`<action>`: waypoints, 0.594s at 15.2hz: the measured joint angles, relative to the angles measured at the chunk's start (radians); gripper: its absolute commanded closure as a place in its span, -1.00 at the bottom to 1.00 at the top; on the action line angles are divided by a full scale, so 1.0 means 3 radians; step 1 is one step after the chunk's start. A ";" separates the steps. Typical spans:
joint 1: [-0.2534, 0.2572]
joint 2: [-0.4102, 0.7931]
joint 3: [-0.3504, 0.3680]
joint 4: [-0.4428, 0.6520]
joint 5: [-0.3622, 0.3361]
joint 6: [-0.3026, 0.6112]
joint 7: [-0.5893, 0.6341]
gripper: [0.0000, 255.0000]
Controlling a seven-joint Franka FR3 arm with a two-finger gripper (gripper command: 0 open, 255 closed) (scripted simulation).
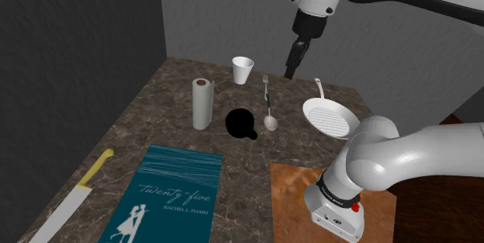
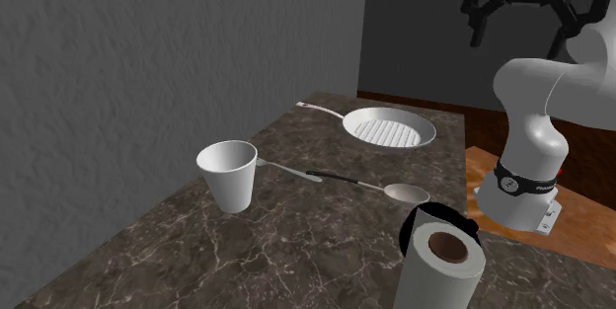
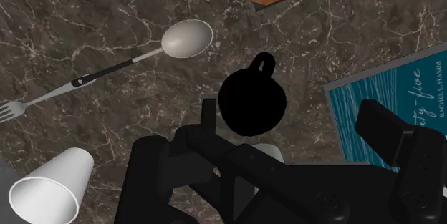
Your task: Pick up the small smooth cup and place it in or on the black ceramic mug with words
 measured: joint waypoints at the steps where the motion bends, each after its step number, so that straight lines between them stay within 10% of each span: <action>1: 0.0000 0.0000 0.0000 0.0000 0.0000 0.0000 0.0000 -1.00; 9: -0.0085 0.0512 -0.0232 -0.0127 -0.0261 0.0736 -0.0326 -1.00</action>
